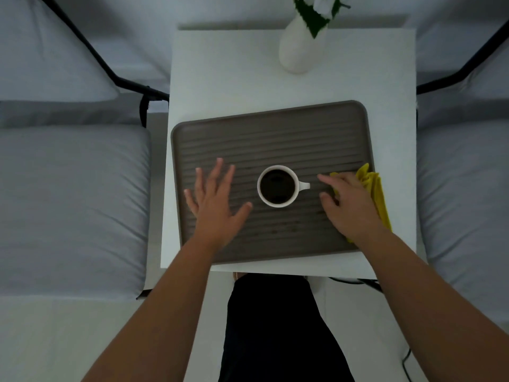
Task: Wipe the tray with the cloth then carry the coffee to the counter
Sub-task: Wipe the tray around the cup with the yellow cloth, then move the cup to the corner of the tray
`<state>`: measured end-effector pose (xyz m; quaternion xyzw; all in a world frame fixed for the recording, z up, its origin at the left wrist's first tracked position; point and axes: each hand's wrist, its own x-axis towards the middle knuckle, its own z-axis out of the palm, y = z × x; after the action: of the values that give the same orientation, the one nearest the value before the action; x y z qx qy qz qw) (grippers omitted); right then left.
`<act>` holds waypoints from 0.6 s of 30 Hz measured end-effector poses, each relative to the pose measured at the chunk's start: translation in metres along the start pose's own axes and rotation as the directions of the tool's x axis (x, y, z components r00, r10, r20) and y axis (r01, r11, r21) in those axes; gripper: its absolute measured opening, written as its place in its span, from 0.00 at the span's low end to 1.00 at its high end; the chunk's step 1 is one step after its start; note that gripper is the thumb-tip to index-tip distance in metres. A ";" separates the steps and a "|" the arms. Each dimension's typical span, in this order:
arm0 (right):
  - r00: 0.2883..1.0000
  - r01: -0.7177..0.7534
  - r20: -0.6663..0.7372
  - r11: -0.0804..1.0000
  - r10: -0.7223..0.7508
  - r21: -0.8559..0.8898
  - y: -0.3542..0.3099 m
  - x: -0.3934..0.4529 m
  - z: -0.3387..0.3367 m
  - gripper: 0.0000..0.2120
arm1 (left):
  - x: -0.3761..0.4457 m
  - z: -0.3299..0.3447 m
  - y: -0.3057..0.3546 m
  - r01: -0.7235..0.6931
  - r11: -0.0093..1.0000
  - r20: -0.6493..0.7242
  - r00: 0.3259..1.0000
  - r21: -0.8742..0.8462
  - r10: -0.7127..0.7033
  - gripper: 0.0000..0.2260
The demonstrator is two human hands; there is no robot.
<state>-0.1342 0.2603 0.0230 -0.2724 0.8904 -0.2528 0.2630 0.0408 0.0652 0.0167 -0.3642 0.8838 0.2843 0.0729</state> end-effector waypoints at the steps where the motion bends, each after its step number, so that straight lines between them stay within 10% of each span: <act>1: 0.998 -0.028 0.060 0.997 0.024 0.072 -0.004 0.002 0.003 0.18 | -0.002 0.002 0.005 -0.028 0.999 0.041 0.999 -0.016 0.029 0.39; 6: 0.963 -0.244 0.218 0.848 0.156 0.470 -0.010 0.010 0.018 0.12 | 0.001 0.008 0.028 -0.070 0.996 0.057 0.996 -0.063 0.074 0.40; 18: 0.962 -0.270 0.217 0.716 0.167 0.643 -0.016 0.026 0.028 0.05 | 0.017 0.015 0.036 -0.107 0.994 -0.022 0.994 -0.013 0.106 0.43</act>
<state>-0.1305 0.2237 0.0032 -0.0705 0.7452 -0.5011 0.4343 0.0025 0.0843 0.0147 -0.3201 0.9007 0.2901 0.0458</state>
